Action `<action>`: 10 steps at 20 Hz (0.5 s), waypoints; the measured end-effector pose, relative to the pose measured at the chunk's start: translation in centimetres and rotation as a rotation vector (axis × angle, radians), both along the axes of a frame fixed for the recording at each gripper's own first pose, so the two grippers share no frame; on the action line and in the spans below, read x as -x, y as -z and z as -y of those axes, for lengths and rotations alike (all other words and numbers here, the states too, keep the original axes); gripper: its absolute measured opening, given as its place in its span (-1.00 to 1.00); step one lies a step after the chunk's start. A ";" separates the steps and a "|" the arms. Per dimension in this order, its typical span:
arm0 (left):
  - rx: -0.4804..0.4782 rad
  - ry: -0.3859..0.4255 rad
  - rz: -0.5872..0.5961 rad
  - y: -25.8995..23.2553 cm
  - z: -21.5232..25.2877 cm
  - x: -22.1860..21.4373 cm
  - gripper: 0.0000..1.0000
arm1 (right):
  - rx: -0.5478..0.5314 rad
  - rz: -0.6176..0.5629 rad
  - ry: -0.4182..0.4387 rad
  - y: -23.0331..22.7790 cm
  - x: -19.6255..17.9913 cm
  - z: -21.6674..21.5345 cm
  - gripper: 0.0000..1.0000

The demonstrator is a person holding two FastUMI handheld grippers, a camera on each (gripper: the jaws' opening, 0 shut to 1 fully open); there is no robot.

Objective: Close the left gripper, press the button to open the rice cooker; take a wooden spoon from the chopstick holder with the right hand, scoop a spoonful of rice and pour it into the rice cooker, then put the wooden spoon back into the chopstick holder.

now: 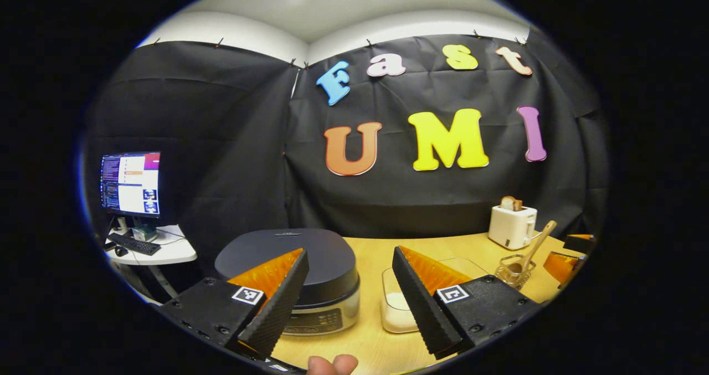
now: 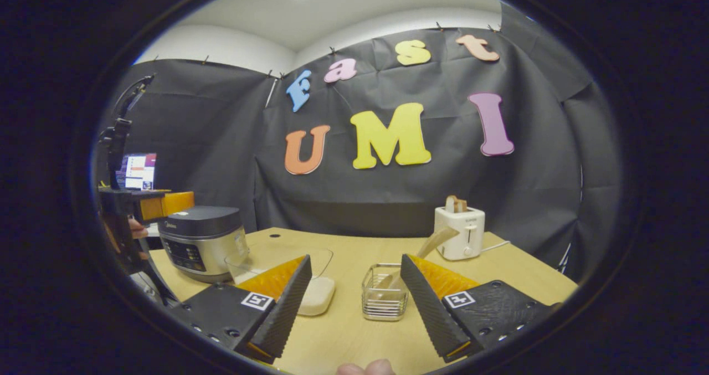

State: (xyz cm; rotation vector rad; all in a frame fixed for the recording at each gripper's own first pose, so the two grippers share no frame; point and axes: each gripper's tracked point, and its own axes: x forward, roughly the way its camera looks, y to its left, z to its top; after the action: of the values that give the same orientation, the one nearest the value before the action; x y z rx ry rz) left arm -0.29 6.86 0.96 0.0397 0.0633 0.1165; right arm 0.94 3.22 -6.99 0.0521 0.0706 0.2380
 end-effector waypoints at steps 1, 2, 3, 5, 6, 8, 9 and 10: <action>0.003 0.014 0.006 0.2 0.4 0.4 0.96 | 0.001 0.002 0.008 -0.2 0.1 -0.1 0.91; 0.015 0.037 0.001 0.6 1.3 0.7 0.96 | 0.000 0.003 0.018 -0.5 0.5 0.0 0.91; 0.029 0.070 -0.005 1.0 2.5 1.0 0.96 | 0.004 0.009 0.032 -0.7 0.6 0.2 0.83; 0.020 0.111 0.029 0.2 3.8 1.7 0.96 | 0.024 0.023 0.067 -1.3 1.1 0.8 0.92; -0.014 0.119 0.034 -0.1 3.9 1.8 0.96 | 0.025 0.027 0.085 -1.7 1.4 1.2 0.91; -0.064 0.116 0.055 -0.4 3.5 2.3 0.97 | 0.008 0.025 0.102 -2.6 1.8 1.2 0.91; -0.063 0.129 0.057 -0.3 4.0 2.3 0.97 | 0.002 0.023 0.106 -3.0 1.9 1.1 0.92; -0.055 0.151 0.052 -0.1 4.5 2.3 0.96 | -0.004 0.032 0.112 -3.6 2.0 1.0 0.83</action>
State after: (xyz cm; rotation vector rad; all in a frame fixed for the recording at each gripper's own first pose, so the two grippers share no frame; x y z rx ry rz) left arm -2.59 2.35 1.08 0.0957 0.0051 -0.0316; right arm -1.07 2.20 -3.35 0.0558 0.0354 0.1268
